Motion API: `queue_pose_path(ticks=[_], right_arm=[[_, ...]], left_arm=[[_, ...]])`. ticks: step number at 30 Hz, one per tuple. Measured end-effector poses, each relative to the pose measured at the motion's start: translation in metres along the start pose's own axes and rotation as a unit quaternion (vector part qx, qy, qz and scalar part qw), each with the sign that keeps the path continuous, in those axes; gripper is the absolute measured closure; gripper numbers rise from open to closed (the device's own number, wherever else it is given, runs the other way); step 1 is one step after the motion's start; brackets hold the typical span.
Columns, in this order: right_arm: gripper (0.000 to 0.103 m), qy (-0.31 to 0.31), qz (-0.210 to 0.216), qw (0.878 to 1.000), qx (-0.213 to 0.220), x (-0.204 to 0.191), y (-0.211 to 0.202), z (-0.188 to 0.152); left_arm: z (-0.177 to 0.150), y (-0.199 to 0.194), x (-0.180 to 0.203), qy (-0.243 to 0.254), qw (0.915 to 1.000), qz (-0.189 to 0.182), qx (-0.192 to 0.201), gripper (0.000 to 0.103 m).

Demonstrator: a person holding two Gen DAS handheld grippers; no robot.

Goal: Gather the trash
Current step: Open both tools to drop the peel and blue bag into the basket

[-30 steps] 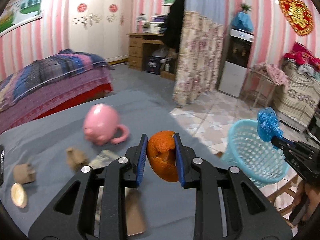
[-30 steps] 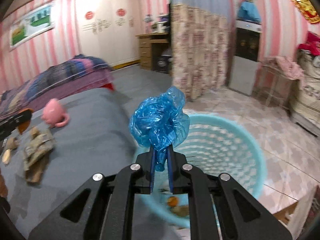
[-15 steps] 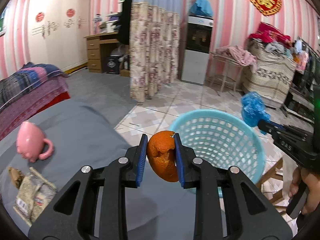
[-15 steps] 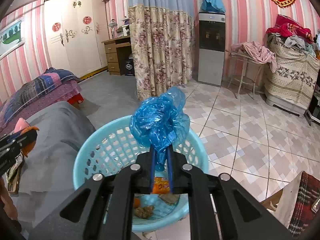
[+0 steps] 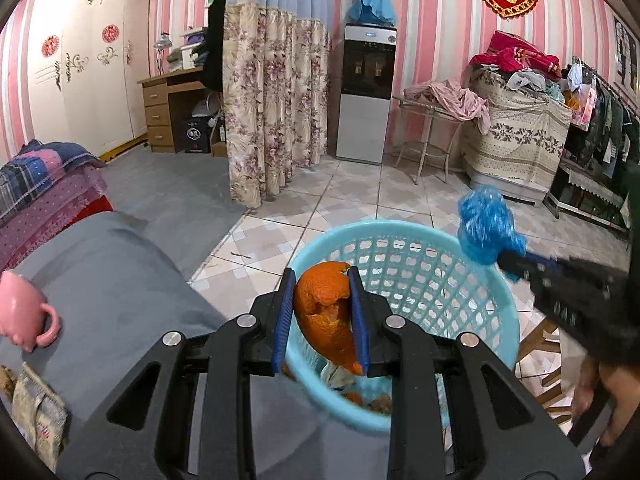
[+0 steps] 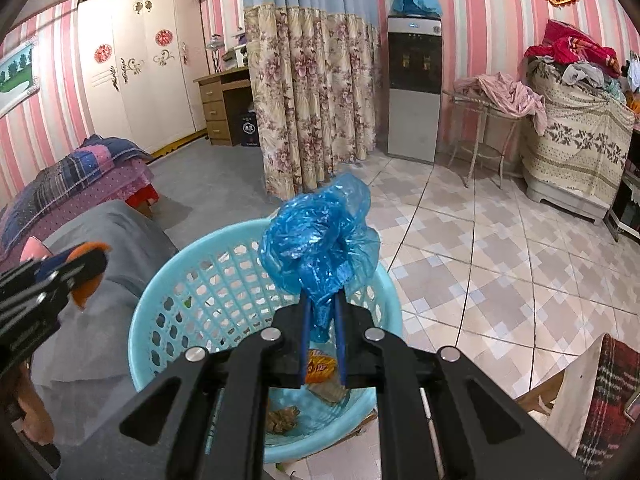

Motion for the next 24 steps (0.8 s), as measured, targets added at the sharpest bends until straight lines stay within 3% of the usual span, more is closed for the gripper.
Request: queue_pose_path(ticks=[15,20,24], right_arm=[[0.092,0.033,-0.014,0.999,-0.011,0.014,0.014,0.000],[0.092,0.036,-0.010,0.999,-0.011,0.009,0.015,-0.001],[0.092,0.031,-0.006,0.999,-0.012,-0.001,0.017,-0.001]], left_arm=[[0.008,0.068,0.026,0.032,0.9987,-0.006,-0.039,0.075],[0.009,0.065,0.015,0.030,0.9988,0.015,-0.036,0.041],[0.015,0.051,-0.002,0.024,0.9988,0.038,-0.021,0.028]])
Point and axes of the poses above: each gripper's, at about its wrist camera, not at the fingertips, and y roughly the way its jaws point, x to its right, z to its top, the point moved 9 cm from there along y, roughly the way its jaws point, and after that the axes turned 1 degree about z, right-handed, at the moved point
